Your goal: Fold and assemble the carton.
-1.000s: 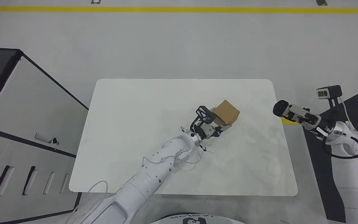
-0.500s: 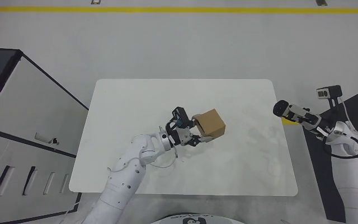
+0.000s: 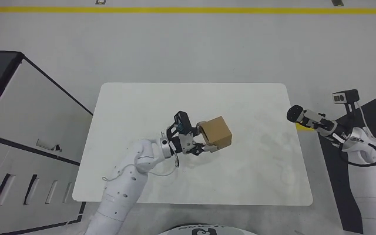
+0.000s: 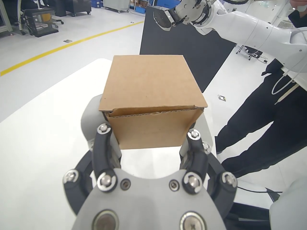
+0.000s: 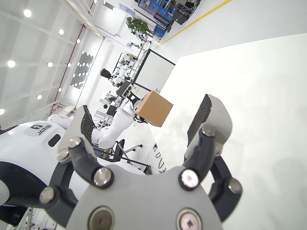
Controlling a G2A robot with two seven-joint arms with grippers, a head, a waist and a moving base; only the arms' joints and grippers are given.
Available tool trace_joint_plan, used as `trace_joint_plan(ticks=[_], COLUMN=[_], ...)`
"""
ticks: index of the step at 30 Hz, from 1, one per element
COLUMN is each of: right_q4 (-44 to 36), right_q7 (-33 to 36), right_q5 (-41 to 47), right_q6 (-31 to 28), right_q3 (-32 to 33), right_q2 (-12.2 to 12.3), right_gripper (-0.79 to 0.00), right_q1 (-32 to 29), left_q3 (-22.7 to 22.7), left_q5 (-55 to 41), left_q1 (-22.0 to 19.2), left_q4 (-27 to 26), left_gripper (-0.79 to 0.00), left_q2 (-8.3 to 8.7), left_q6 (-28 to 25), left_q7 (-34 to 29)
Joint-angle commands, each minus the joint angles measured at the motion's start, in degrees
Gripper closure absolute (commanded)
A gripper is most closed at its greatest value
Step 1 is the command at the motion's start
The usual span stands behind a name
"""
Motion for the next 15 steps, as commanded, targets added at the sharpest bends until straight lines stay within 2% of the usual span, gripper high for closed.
trace_joint_plan(ticks=[1,3,8,12,15], right_q4=[0.0,0.0,0.0,0.0,0.0], right_q7=[0.0,0.0,0.0,0.0,0.0], right_q5=[0.0,0.0,0.0,0.0,0.0], right_q6=[0.0,0.0,0.0,0.0,0.0], right_q3=[0.0,0.0,0.0,0.0,0.0], right_q2=[0.0,0.0,0.0,0.0,0.0], right_gripper=[-0.785,-0.785,-0.785,-0.785,-0.785], right_q1=[0.0,0.0,0.0,0.0,0.0], left_q3=[-0.9,-3.0,-5.7,-5.5,-5.1], left_q5=[-2.4,-7.7,-24.9,-40.8,-52.8], left_q1=[-0.2,-0.1,-1.9,-5.5,-8.8], left_q4=[-1.0,-1.7,-7.7,-9.8,-10.8], left_gripper=[0.000,0.000,0.000,0.000,0.000], left_q2=[0.45,1.15,3.75,6.31,8.06], left_q6=[-2.0,-4.7,-5.1,-5.1,-1.0], left_q7=[-1.2,-3.5,-14.9,-29.6,-40.7])
